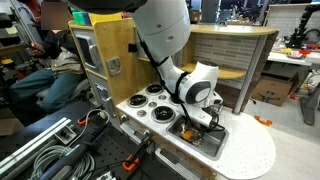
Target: Pick the orange object and put it in the pot in the sink
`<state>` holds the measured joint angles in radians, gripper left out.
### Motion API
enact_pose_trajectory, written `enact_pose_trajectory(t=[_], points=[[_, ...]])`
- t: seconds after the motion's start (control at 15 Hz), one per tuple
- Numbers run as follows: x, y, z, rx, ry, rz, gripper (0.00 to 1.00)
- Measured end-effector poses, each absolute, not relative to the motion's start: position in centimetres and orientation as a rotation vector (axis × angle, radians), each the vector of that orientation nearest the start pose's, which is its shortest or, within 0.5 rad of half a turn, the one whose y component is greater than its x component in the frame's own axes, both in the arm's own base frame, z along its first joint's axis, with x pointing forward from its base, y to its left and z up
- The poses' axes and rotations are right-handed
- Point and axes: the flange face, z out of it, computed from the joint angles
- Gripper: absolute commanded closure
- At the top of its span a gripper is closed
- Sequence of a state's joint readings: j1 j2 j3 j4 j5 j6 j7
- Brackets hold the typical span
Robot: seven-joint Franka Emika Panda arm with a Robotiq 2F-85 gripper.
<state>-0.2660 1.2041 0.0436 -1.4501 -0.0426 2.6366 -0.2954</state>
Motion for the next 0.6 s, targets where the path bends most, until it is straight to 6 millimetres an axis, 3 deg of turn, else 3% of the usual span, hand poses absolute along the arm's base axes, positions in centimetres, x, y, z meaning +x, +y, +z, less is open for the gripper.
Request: enact_pose_trajectory(t=[0.13,0.27,0.6], points=[[64.3,-14.7,-3.5,-3.126,-0.214,0.058,0.00],[63.6,-14.8,-1.7,-3.158,-0.323,0.091,0.00],[61.8,-16.6,6.7,-3.229,-0.607,0.065,0.00]])
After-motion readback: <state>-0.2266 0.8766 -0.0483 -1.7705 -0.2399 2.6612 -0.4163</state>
